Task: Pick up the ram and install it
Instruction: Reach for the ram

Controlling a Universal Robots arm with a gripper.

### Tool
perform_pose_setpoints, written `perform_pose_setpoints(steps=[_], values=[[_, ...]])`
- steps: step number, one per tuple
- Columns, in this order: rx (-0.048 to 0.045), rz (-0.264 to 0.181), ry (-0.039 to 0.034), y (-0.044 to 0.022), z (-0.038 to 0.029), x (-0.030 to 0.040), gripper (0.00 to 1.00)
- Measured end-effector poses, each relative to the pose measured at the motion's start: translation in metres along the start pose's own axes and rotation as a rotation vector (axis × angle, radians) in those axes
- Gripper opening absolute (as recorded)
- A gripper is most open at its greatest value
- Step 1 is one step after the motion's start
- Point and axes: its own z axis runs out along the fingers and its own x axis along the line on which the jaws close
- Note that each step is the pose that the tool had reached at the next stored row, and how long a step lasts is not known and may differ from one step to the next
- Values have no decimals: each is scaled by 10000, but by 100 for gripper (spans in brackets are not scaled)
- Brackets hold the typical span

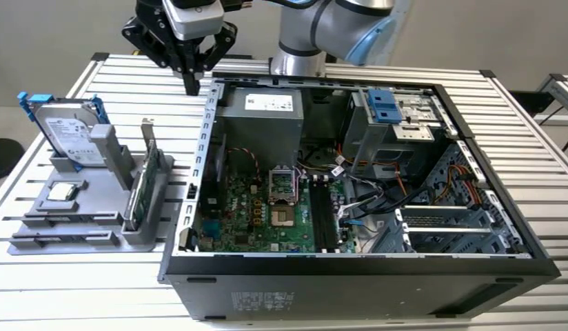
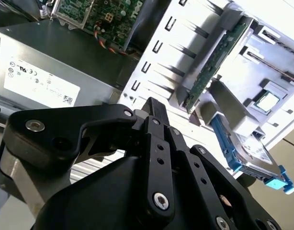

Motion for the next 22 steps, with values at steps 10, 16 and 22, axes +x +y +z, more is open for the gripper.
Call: perform_pose_setpoints(steps=[10, 16, 22], values=[[0, -1, 0, -25, -5, 208, 0], [0, -2, 0, -39, -8, 333, 0], [0, -2, 0, -51, -11, 450, 0]])
